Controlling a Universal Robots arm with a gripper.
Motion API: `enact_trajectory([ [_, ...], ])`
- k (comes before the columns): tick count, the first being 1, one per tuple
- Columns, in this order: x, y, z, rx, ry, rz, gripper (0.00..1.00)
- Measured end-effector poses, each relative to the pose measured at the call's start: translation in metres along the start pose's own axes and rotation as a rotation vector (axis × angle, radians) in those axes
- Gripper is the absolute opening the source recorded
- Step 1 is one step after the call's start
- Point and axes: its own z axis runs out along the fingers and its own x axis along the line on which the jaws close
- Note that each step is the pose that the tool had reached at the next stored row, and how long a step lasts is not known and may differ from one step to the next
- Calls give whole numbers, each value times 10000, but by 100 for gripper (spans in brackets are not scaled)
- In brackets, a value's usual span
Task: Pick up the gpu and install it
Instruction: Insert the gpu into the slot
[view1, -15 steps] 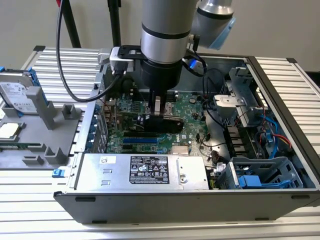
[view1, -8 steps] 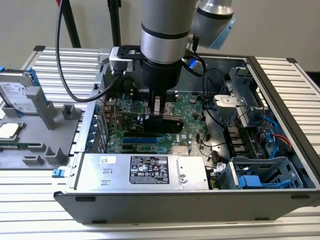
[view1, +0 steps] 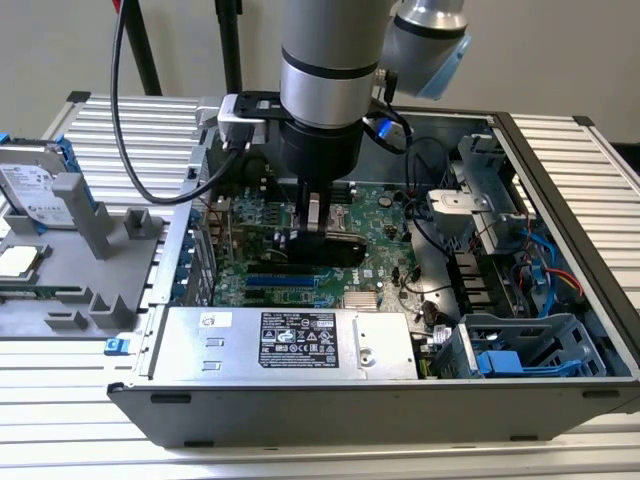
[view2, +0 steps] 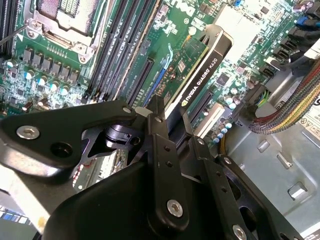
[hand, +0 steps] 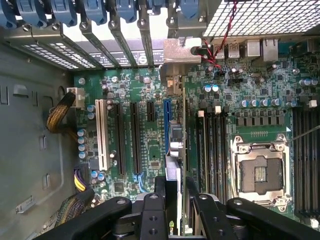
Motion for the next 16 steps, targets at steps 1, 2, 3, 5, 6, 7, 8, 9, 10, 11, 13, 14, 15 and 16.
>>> enact_trajectory([
  [1,0,1,5,0,0,0,0],
  [2,0,3,10,-1,2,0,0],
  [3,0,8,17,-1,2,2,0],
  [5,3,25,29,-2,4,0,0],
  [6,5,37,33,-3,4,0,0],
  [7,7,46,38,-1,3,0,0],
  [8,12,53,42,-2,3,0,0],
  [9,18,57,46,-1,3,0,0],
  [10,27,61,50,-1,2,-1,0],
  [11,35,65,53,-1,3,-1,0],
  [13,53,76,58,-1,2,0,0],
  [14,62,83,61,-2,3,1,0],
  [15,70,91,64,-1,3,0,0],
  [16,76,99,69,-1,3,0,0],
])
